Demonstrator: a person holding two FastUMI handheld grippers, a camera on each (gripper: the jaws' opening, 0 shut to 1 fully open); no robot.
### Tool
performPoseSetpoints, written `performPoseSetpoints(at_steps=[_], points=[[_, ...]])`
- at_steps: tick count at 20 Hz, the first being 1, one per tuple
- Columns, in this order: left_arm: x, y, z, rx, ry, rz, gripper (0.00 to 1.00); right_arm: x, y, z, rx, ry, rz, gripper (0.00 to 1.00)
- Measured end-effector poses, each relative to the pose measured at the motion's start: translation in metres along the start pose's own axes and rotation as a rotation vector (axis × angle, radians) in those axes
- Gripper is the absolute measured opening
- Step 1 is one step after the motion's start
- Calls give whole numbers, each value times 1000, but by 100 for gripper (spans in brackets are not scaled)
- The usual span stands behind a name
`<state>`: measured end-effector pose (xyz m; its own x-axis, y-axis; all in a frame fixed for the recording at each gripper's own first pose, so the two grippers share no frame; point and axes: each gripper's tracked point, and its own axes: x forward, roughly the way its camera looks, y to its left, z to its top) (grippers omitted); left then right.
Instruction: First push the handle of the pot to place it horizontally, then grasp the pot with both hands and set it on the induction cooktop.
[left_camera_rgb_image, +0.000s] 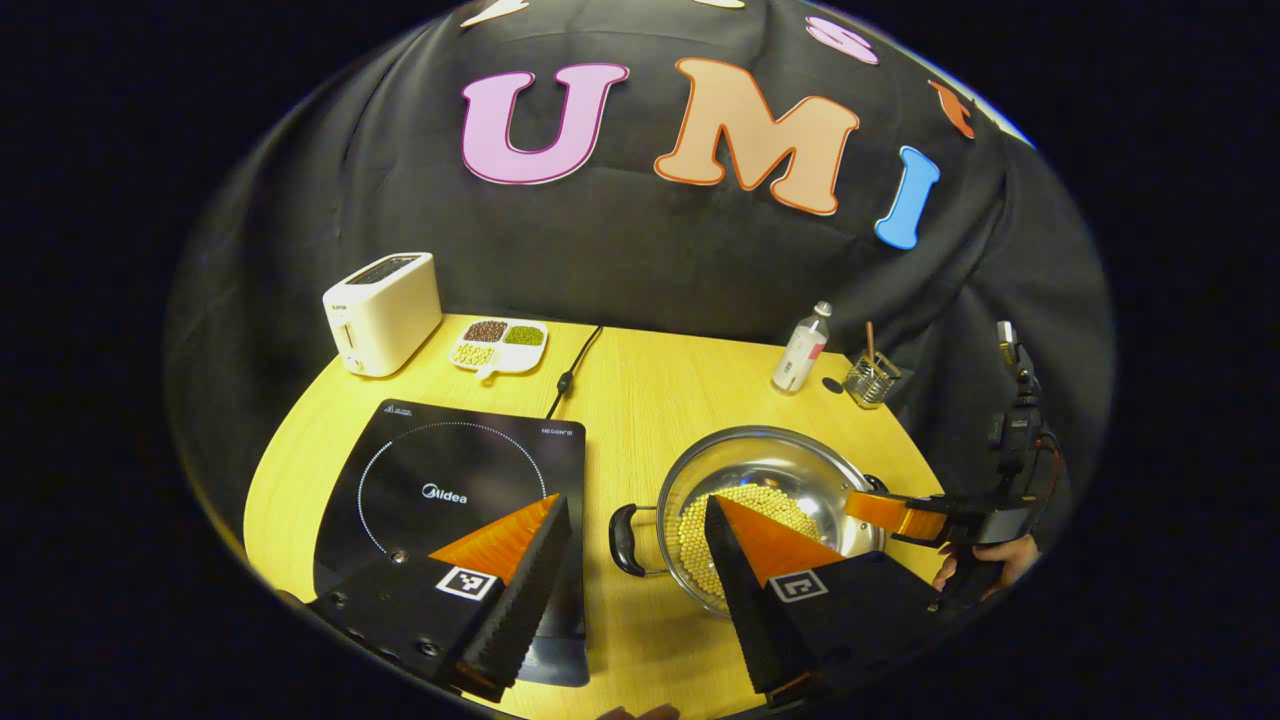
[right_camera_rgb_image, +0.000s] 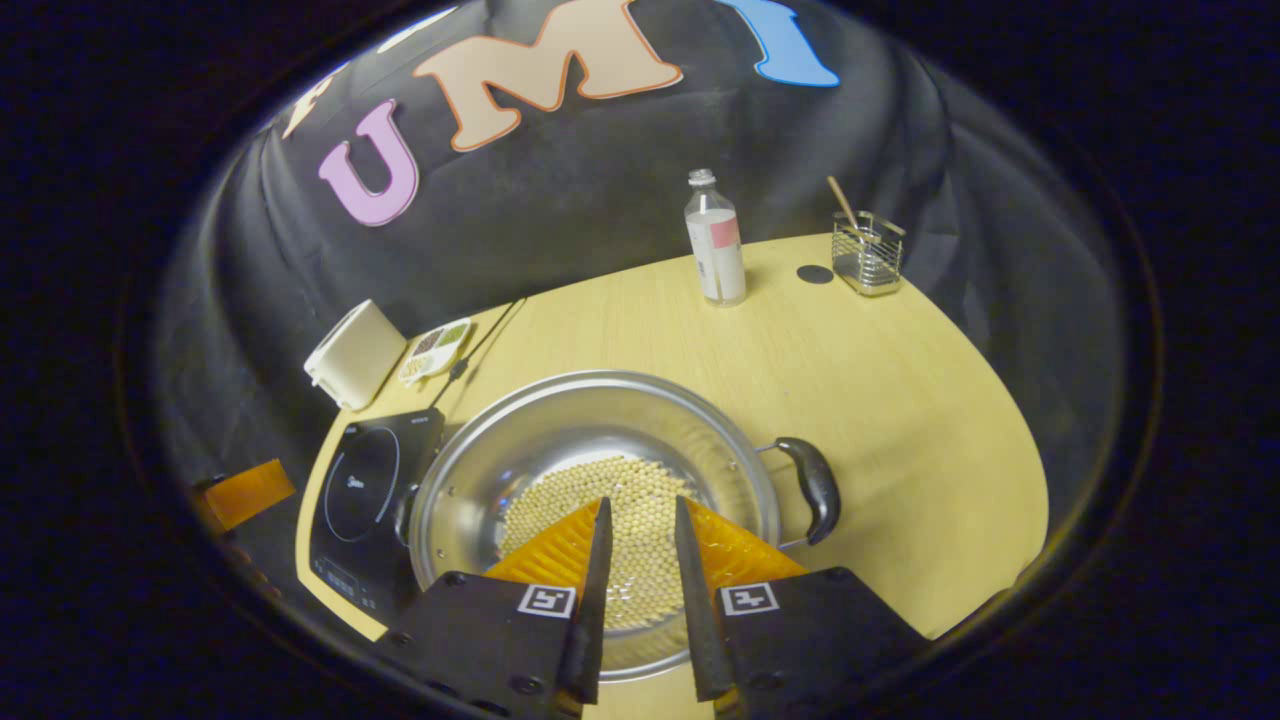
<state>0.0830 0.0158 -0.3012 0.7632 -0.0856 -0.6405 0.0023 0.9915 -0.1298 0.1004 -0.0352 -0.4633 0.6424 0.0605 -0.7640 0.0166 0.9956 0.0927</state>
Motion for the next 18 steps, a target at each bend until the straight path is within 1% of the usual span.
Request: performPoseSetpoints(at_steps=[1, 2, 5, 6, 8, 9, 10, 11, 12, 15, 18], points=[[4, -3, -6, -2, 18, 3, 84, 0, -6, 6, -16, -8, -5, 41], [8, -6, -12, 0, 35, 8, 85, 1, -13, 10, -33, -16, -7, 43], [20, -11, -26, 2, 84, 15, 87, 4, -35, 14, -86, -23, -32, 73], [25, -12, -32, -9, 105, 15, 88, 6, -40, 15, -89, -22, -32, 76], [33, -12, -40, -32, 128, 23, 89, 9, -50, 15, -96, -20, -47, 76], [39, -11, -41, -26, 138, 35, 89, 12, -57, 14, -107, -20, -59, 82], [43, -8, -45, -10, 145, 50, 89, 14, -60, 12, -118, -14, -61, 83], [48, -4, -48, 8, 156, 64, 90, 16, -64, 9, -131, -5, -76, 78], [53, -1, -50, 26, 164, 80, 91, 18, -71, 11, -145, -17, -92, 83], [68, 6, -61, 50, 206, 109, 91, 30, -78, 4, -148, 16, -115, 83], [81, 6, -73, 33, 254, 113, 91, 40, -75, -8, -130, 69, -97, 84]])
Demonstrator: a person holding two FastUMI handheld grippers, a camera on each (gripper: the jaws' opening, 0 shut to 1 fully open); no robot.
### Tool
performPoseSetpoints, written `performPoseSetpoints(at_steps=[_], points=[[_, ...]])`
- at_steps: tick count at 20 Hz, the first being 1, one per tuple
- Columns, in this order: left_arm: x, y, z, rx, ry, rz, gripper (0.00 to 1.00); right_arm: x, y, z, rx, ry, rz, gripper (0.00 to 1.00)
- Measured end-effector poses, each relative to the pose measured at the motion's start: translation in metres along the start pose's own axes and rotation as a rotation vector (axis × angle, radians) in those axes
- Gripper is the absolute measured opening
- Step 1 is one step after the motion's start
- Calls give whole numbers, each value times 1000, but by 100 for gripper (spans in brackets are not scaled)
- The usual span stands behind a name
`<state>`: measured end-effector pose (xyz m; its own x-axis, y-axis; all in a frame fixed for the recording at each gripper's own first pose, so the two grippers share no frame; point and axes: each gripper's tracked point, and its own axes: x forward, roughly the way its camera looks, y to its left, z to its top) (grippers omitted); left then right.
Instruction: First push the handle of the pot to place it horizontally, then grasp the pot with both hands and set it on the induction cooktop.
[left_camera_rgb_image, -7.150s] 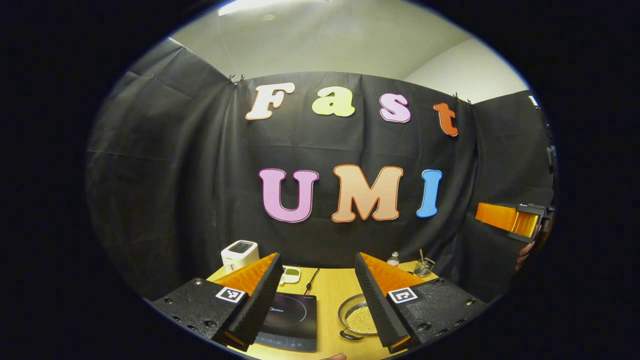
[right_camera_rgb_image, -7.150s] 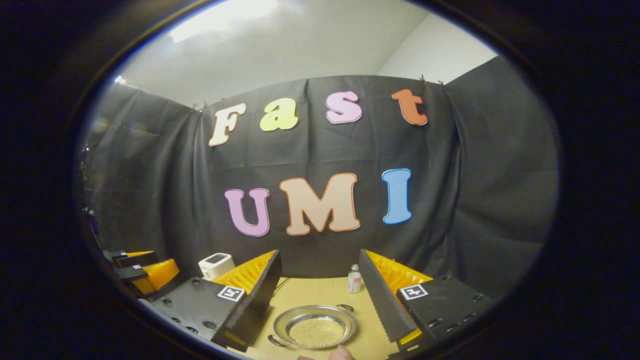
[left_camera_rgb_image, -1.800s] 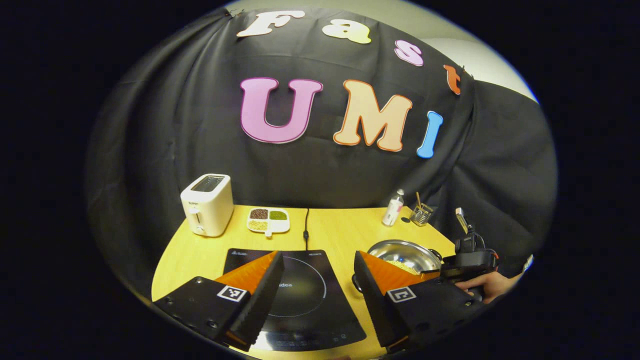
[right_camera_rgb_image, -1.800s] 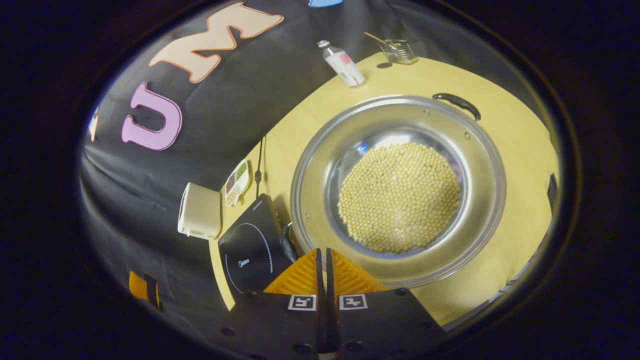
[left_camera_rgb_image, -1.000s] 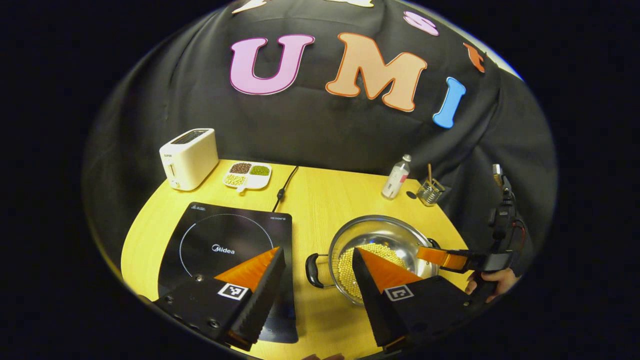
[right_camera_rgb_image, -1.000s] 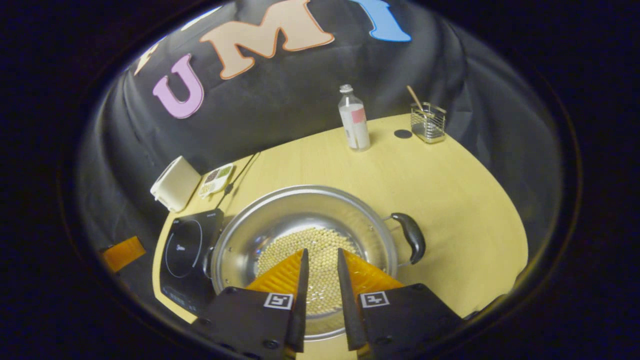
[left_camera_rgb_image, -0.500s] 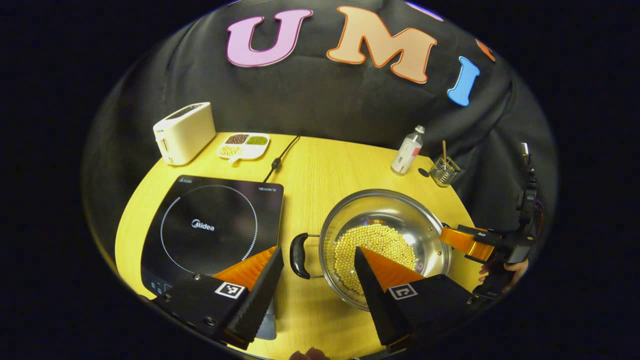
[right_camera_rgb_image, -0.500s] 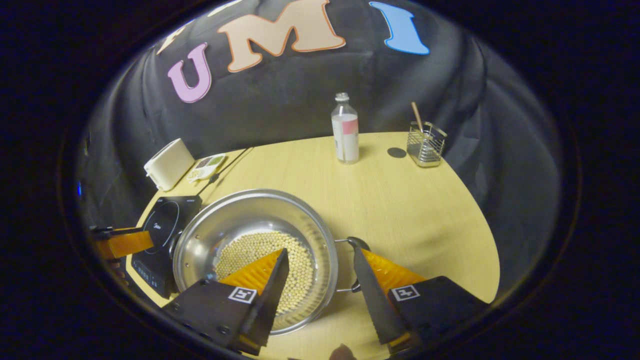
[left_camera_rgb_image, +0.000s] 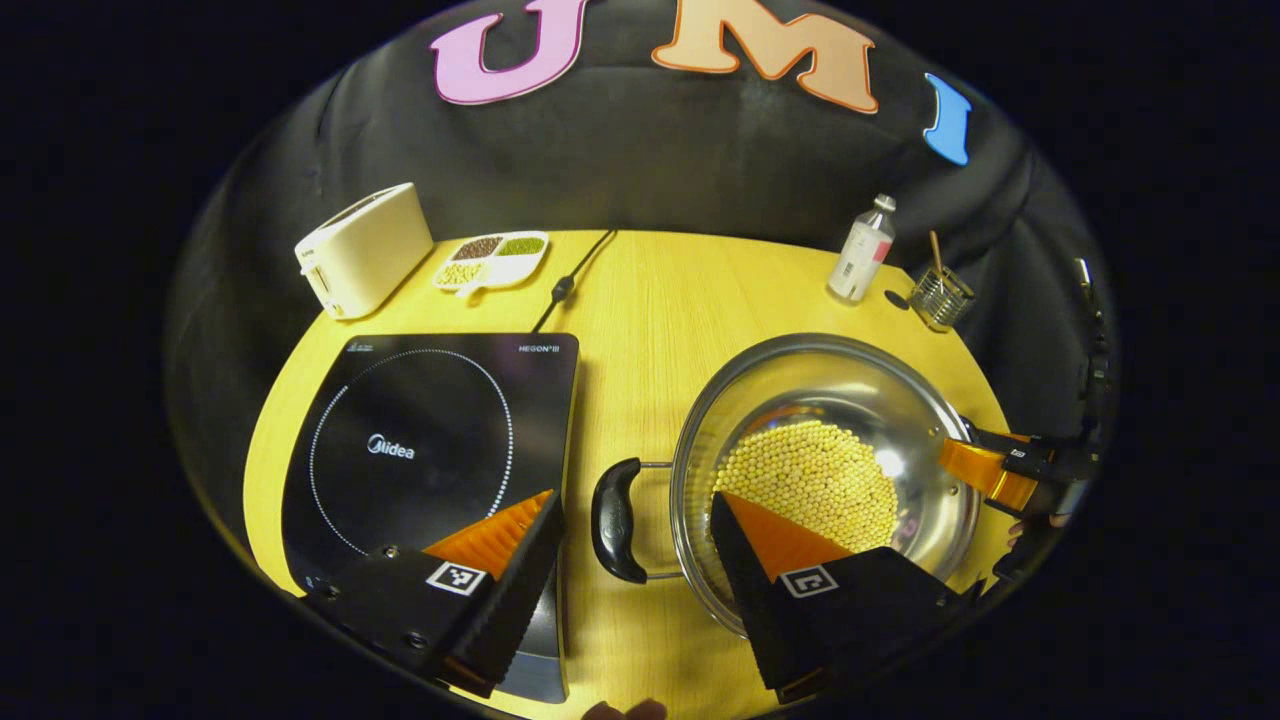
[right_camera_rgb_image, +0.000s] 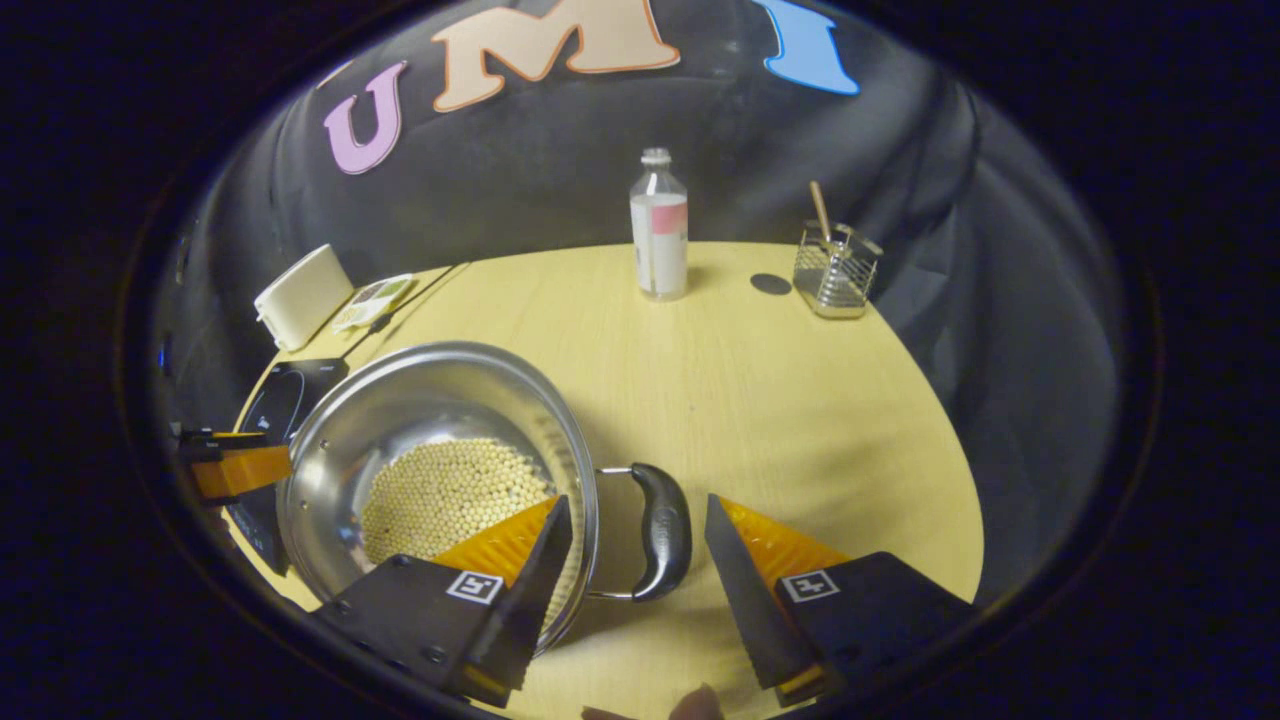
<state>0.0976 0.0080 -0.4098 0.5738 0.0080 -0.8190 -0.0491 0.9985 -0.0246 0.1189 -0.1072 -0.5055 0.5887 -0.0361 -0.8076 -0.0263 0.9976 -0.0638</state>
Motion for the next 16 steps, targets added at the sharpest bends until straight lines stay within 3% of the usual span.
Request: performPoseSetpoints(at_steps=[5, 8, 9, 10, 11, 13, 16], points=[[16, 0, -9, -7, 38, 2, 90, 7, 7, -10, -4, 43, 26, 83], [25, -1, -16, -28, 73, -2, 82, 11, 9, -15, -3, 82, 31, 83], [27, 0, -17, -36, 77, 4, 75, 13, 4, -17, -6, 84, 23, 72], [27, 0, -17, -43, 75, 5, 68, 19, 5, -18, 21, 91, 28, 72], [28, -1, -16, -44, 75, -3, 68, 14, 5, -19, 46, 105, 36, 63], [29, -2, -18, -52, 74, -24, 67, 16, 6, -20, 81, 128, 52, 56], [30, -3, -19, -109, 76, -66, 66, 16, 7, -19, 124, 141, 67, 56]])
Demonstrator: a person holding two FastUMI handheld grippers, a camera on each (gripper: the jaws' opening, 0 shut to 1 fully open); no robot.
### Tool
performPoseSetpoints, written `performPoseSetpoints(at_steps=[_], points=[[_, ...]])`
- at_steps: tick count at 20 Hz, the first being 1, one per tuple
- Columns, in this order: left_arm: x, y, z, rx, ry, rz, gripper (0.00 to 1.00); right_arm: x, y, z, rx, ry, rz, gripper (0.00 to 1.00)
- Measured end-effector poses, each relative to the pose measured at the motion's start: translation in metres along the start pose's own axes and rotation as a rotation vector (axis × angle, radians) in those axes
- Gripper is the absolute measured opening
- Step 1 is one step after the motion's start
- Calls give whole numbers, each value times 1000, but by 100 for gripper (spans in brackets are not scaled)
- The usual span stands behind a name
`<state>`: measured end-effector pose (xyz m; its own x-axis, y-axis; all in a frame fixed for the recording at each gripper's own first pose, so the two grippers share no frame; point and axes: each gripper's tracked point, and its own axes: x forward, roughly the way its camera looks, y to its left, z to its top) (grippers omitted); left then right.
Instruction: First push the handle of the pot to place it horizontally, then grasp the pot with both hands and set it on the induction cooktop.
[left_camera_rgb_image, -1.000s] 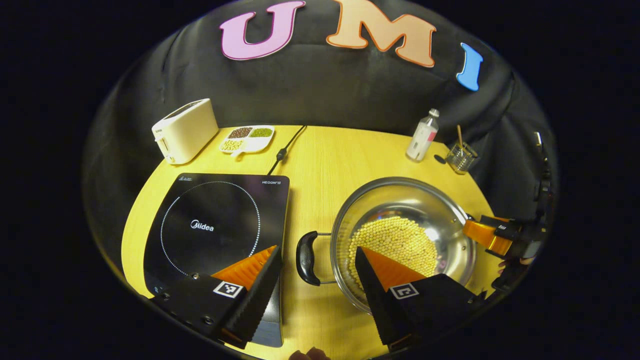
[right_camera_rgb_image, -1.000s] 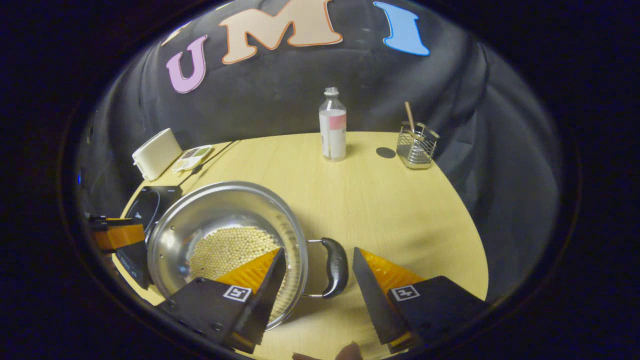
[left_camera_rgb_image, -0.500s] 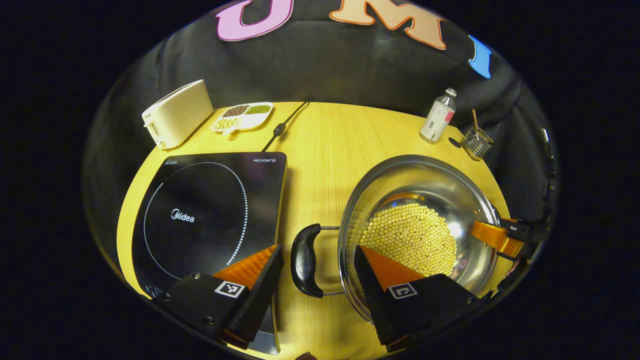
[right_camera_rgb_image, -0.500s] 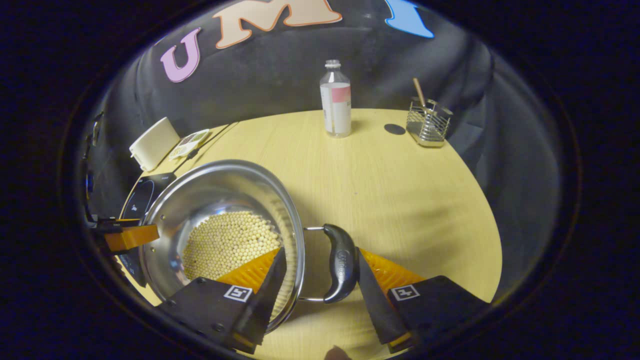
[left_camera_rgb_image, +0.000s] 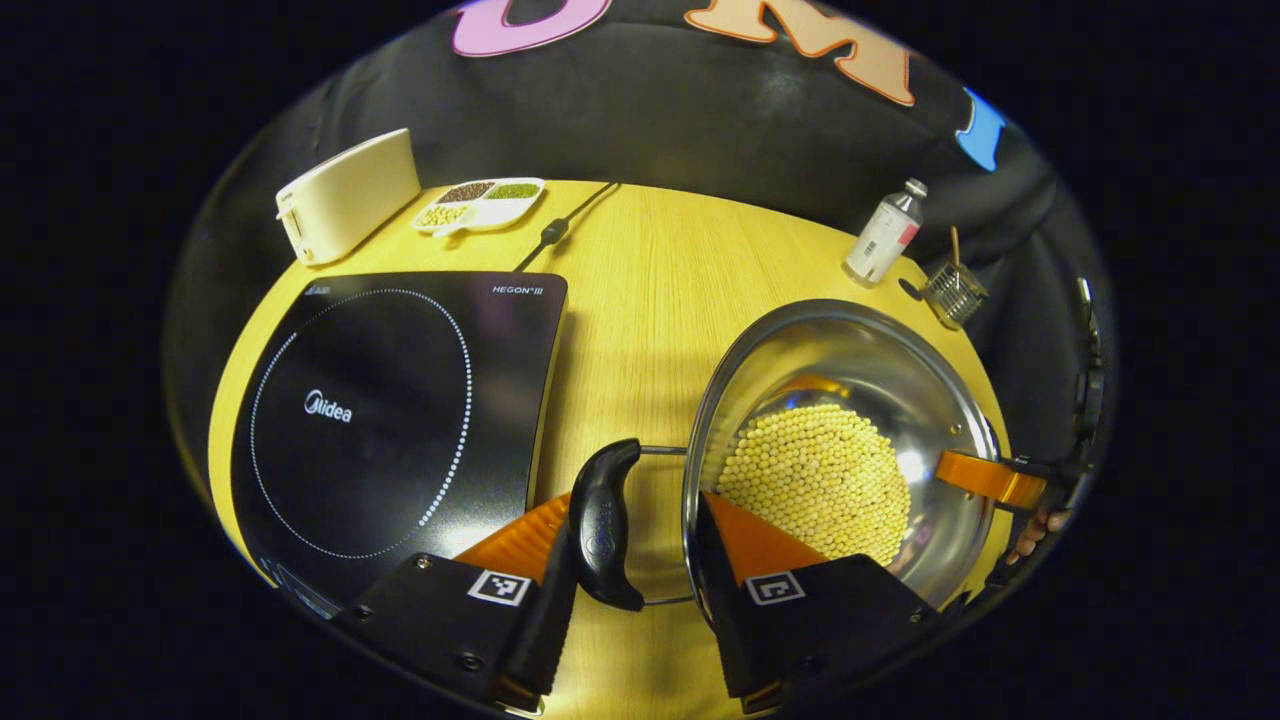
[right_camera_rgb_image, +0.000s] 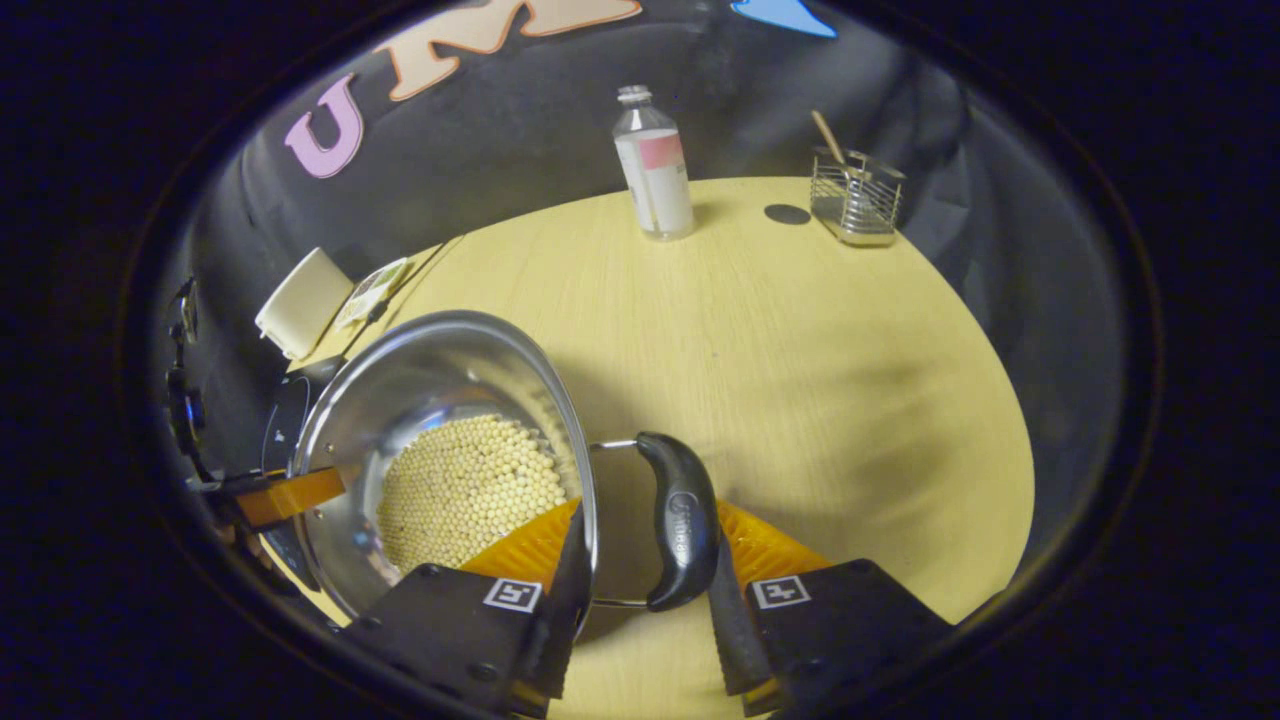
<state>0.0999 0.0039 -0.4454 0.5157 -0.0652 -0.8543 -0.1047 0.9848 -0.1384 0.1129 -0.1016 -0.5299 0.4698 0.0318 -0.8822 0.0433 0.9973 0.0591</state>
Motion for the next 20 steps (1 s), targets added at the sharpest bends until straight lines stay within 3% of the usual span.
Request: performPoseSetpoints(at_steps=[2, 6, 7, 10, 13, 14, 18, 20], points=[[1, -1, 2, -12, 6, -9, 59, 5, 0, 0, 12, 7, -3, 50], [-11, -3, 2, 7, 25, -18, 55, -10, 0, -7, 60, 25, 3, 50], [-18, -4, 5, 11, 11, -21, 53, -16, 1, -7, 64, 20, 6, 45], [-36, -2, 5, 1, 6, -18, 53, -32, 8, -5, 63, 3, 13, 50], [-56, 11, 12, 5, -16, -6, 53, -43, 26, -1, 55, -20, 32, 44], [-63, 17, 14, 5, -20, 0, 53, -45, 34, -1, 56, -23, 41, 50], [-82, 50, 27, 15, -36, 28, 53, -49, 74, -1, 56, -31, 69, 50], [-87, 69, 33, 14, -38, 28, 53, -48, 94, 0, 57, -31, 65, 44]])
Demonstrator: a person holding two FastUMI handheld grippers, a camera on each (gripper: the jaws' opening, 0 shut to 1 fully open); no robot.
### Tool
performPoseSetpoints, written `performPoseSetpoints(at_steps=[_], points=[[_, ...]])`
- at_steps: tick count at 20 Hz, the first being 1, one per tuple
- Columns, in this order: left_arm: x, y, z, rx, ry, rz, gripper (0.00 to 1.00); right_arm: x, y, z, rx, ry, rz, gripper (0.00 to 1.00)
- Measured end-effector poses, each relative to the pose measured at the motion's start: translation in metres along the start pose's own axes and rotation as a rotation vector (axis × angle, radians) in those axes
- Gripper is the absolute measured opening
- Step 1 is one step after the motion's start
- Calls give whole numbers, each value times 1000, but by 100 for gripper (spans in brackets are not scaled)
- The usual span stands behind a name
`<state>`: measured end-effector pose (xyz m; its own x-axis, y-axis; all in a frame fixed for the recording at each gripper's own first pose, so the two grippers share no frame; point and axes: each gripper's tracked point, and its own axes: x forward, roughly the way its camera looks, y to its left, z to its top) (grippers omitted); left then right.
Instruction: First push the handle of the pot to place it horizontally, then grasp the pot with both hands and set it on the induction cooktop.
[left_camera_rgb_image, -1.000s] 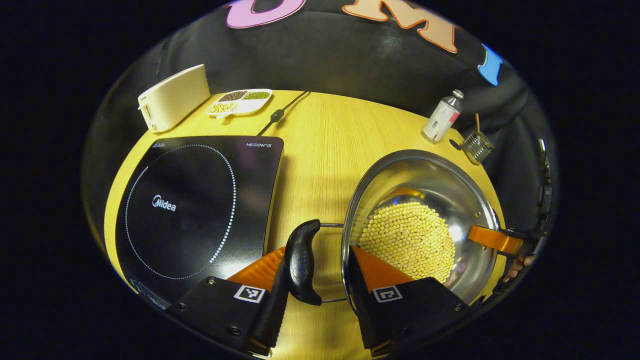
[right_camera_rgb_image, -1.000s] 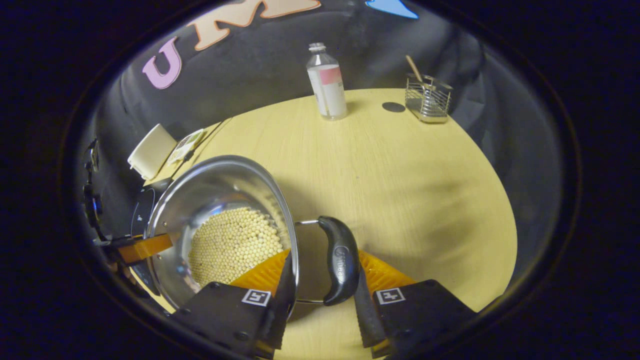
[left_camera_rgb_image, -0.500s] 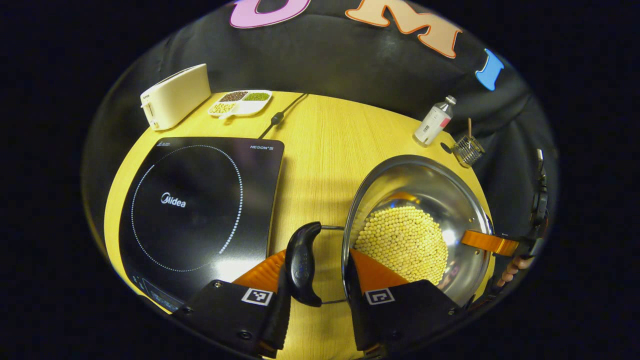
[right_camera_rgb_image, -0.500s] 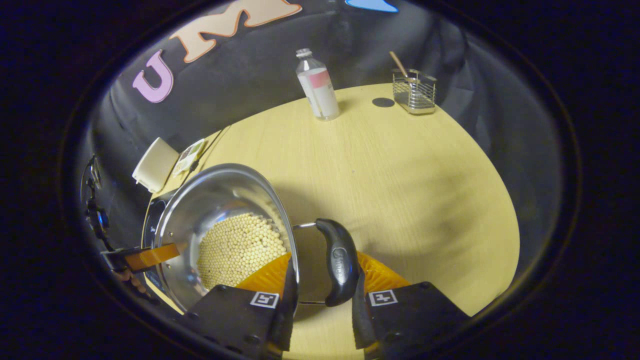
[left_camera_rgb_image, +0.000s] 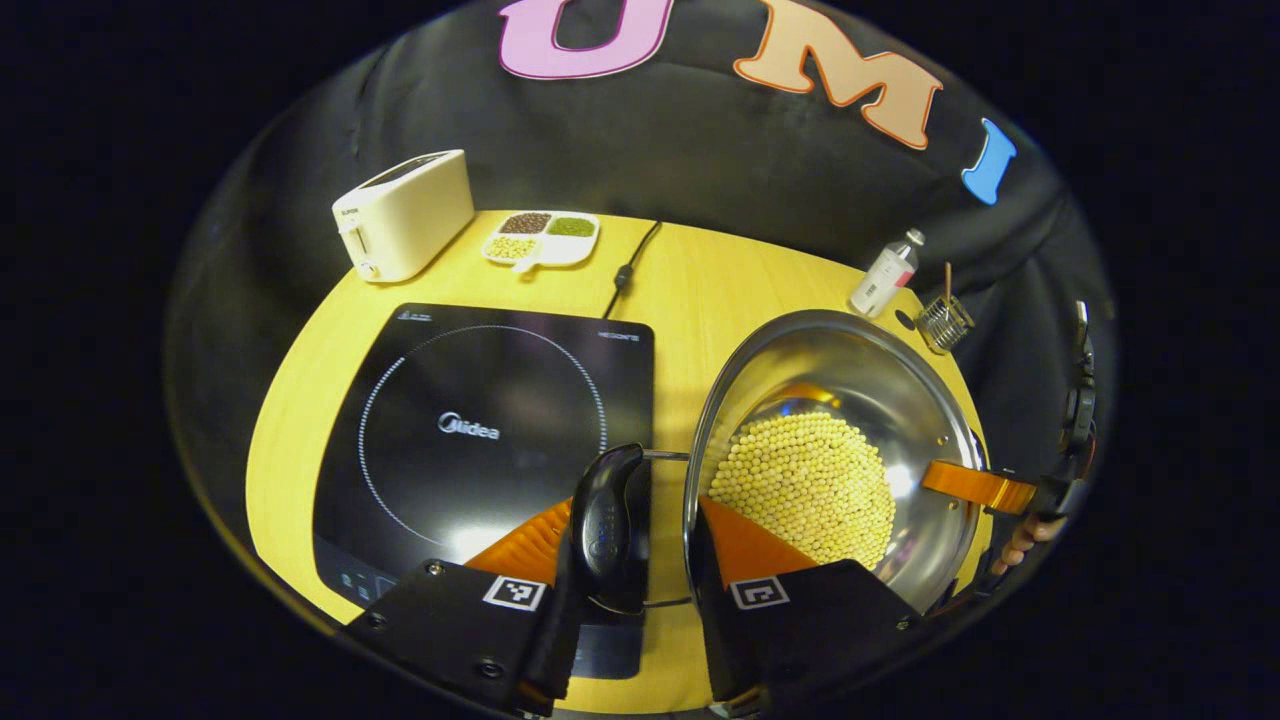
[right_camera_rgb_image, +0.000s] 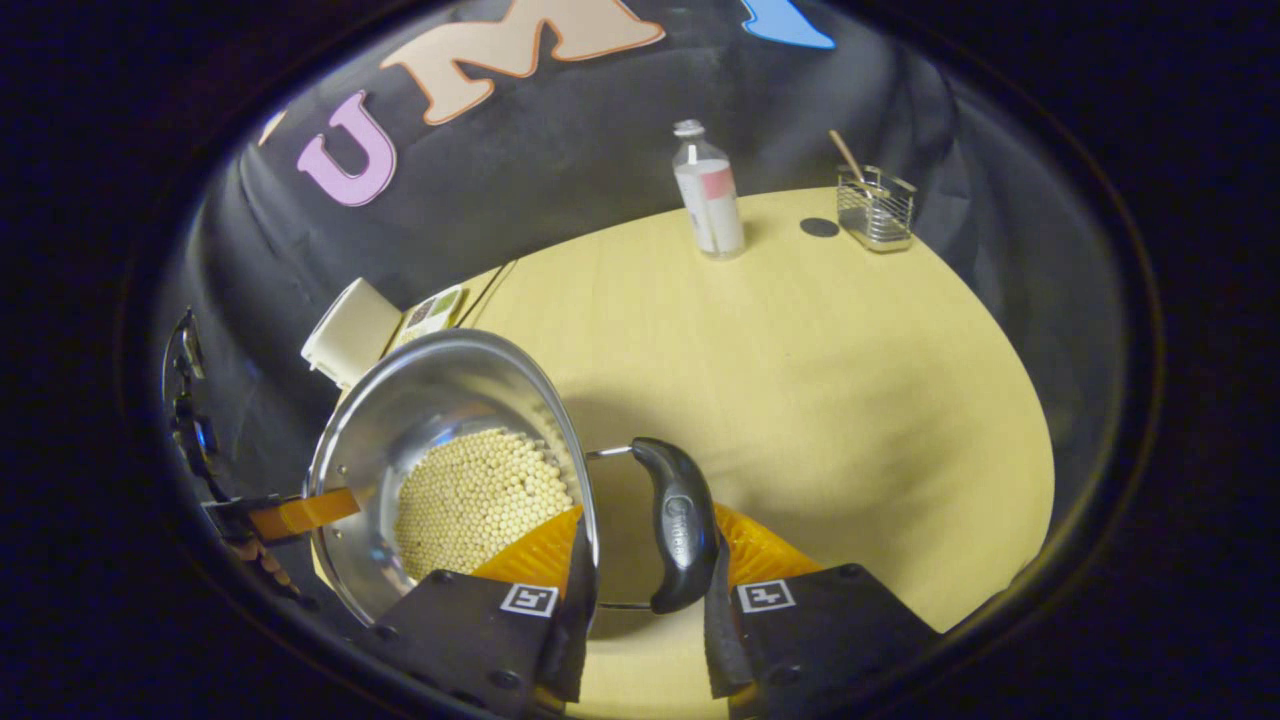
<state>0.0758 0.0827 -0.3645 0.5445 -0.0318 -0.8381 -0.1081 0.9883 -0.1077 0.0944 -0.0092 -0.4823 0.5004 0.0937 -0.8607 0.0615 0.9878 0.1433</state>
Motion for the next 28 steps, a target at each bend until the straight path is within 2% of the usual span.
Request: performPoseSetpoints(at_steps=[1, 2, 3, 4, 6, 7, 8, 9, 12, 13, 14, 15, 20, 28], points=[[0, 11, 4, -3, -1, -4, 53, 2, 12, -2, 1, -1, -3, 44], [0, 23, 7, -3, -4, -7, 53, 5, 24, -4, 0, -1, -7, 50], [1, 38, 12, 6, -2, -8, 53, 8, 37, -7, 3, 5, -13, 50], [2, 52, 15, 16, -3, -12, 53, 12, 51, -11, 9, 13, -24, 44], [5, 84, 23, 24, 4, -33, 54, 19, 82, -19, 11, 16, -47, 44], [7, 99, 26, 22, 9, -42, 54, 22, 98, -22, 7, 15, -57, 50], [8, 117, 27, 25, 18, -46, 52, 26, 113, -24, 11, 16, -67, 44], [9, 133, 30, 33, 22, -50, 54, 30, 127, -29, 13, 19, -75, 50], [14, 169, 40, 41, 17, -67, 53, 40, 163, -36, 20, 18, -93, 50], [13, 178, 42, 44, 20, -69, 53, 41, 173, -40, 11, 22, -97, 44], [13, 187, 47, 51, 7, -72, 52, 44, 183, -38, 8, 21, -100, 50], [13, 193, 51, 55, -1, -74, 52, 46, 190, -38, 15, 20, -103, 44], [15, 220, 59, 54, -30, -72, 52, 50, 215, -41, 12, 23, -112, 44], [17, 227, 62, 68, -50, -63, 53, 53, 223, -39, 18, 25, -106, 45]])
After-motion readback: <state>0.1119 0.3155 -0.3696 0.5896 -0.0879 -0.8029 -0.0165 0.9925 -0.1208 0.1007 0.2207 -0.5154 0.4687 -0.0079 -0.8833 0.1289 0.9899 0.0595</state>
